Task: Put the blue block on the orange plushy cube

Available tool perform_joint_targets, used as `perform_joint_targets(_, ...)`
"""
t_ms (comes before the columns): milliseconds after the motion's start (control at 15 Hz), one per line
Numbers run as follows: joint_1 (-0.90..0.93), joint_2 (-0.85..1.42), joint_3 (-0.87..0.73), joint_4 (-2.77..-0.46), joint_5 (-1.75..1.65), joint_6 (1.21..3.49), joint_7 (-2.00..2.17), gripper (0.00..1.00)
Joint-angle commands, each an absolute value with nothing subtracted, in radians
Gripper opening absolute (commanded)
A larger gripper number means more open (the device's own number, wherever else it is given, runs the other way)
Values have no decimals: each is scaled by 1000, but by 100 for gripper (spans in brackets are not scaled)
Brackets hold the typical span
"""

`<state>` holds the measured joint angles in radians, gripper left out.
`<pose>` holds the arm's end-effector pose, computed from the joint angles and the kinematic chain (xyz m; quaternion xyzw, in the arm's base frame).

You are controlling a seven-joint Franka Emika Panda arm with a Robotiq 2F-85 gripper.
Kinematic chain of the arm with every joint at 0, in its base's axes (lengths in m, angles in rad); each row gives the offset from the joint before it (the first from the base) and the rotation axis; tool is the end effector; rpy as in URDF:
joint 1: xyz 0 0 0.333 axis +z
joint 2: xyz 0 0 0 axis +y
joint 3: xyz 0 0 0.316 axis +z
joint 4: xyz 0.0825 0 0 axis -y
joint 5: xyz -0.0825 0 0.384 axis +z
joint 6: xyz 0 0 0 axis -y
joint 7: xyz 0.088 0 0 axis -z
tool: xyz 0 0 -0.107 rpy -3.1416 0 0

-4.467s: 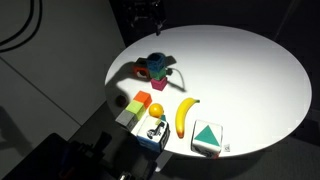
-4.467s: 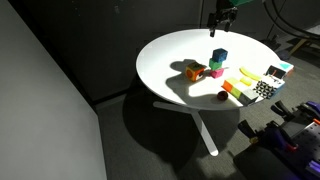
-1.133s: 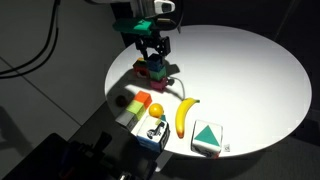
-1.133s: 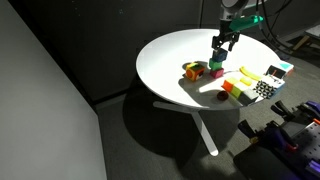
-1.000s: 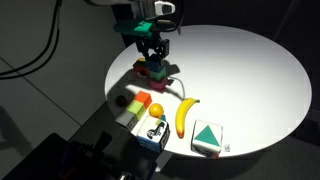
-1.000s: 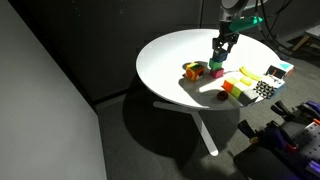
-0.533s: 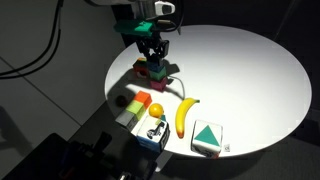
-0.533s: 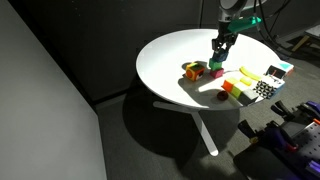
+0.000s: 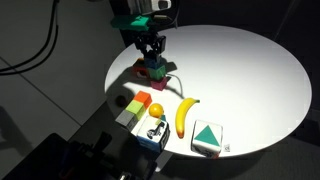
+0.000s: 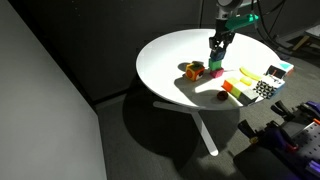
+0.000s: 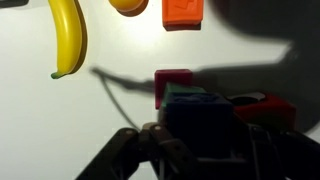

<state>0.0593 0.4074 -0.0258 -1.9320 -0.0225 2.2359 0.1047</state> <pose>0.6105 0.0204 0.2674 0.9982 -0.0274 -0.0506 0.0172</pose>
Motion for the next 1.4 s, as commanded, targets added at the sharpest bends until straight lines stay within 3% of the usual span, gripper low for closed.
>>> perform_joint_targets(0, 74, 393, -23, -1899, -55, 2177, 136, 31)
perform_joint_targets(1333, 153, 597, 0, -1627, -113, 2071, 135, 31)
